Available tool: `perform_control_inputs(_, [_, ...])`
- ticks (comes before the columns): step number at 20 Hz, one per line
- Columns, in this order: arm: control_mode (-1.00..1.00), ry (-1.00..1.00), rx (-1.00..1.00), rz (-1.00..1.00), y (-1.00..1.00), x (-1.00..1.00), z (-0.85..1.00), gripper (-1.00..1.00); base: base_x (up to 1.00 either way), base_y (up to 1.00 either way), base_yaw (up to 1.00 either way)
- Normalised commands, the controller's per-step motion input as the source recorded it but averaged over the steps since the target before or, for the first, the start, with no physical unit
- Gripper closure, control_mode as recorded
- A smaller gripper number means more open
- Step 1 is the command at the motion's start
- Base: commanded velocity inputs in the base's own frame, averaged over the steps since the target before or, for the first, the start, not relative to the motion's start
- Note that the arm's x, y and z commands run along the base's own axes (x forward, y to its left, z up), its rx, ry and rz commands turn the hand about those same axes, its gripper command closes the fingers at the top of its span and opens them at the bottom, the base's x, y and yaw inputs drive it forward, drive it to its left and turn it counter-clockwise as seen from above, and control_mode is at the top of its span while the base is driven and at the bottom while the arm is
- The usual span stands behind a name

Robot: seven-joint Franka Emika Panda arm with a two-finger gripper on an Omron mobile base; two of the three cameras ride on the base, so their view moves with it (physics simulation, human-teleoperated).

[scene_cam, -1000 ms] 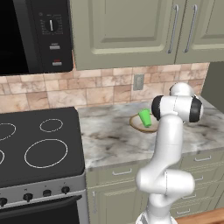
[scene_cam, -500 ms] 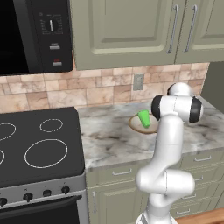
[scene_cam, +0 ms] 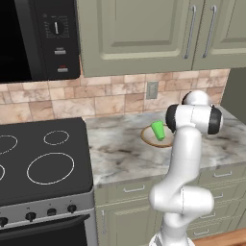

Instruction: Place the cup inside the bowl on the dining table and move the bowl to any counter.

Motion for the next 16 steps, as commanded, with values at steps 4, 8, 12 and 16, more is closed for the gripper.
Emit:
perform_control_inputs(4, [-1.00,0.00,0.00,0.00,0.00,0.00,0.00,1.00,0.00,0.00,0.00])
perform_control_inputs(8, [-1.00,0.00,0.00,0.00,0.00,0.00,0.00,1.00,0.00,0.00,0.00])
perform_control_inputs(12, [-1.00,0.00,0.00,0.00,0.00,0.00,0.00,-1.00,0.00,0.00,0.00])
perform_control_inputs(16, [-1.00,-0.02,0.00,0.00,0.00,0.00,0.00,-1.00,0.00,0.00,0.00])
